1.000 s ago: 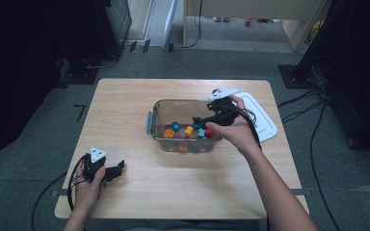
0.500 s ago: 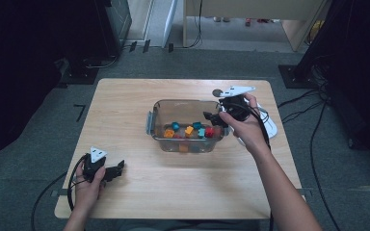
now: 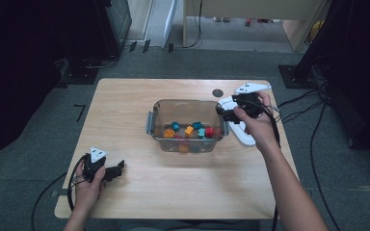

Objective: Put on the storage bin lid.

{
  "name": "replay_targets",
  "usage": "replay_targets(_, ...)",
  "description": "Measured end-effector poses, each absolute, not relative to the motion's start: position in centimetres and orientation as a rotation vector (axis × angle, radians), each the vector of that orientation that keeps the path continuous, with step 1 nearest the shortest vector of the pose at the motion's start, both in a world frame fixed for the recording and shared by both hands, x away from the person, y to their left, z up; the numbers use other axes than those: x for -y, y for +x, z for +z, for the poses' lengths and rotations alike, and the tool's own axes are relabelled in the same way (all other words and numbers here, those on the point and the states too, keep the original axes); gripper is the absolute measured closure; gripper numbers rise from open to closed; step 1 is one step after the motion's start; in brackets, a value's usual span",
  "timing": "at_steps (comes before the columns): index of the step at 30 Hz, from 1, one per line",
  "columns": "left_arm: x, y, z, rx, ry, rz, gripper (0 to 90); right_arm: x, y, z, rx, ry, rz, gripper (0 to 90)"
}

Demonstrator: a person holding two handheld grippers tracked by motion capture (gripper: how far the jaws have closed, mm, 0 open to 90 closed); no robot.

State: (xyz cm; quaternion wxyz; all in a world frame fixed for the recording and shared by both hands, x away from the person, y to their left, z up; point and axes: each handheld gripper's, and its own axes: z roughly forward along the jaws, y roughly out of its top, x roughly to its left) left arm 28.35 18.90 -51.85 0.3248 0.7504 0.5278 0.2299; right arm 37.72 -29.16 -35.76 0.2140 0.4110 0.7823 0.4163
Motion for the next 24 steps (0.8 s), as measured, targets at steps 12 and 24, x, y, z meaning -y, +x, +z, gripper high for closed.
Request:
replay_targets(12, -18.9, 28.4, -51.9, -1.385, 1.967, 0.603, 12.8, 31.7, 37.9, -35.7, -2.118, 1.201, 1.140, 21.2)
replay_targets(24, -18.9, 28.4, -51.9, -1.385, 1.967, 0.603, 12.8, 33.7, 38.5, -36.1, -2.075, 1.246, 1.122, 22.6)
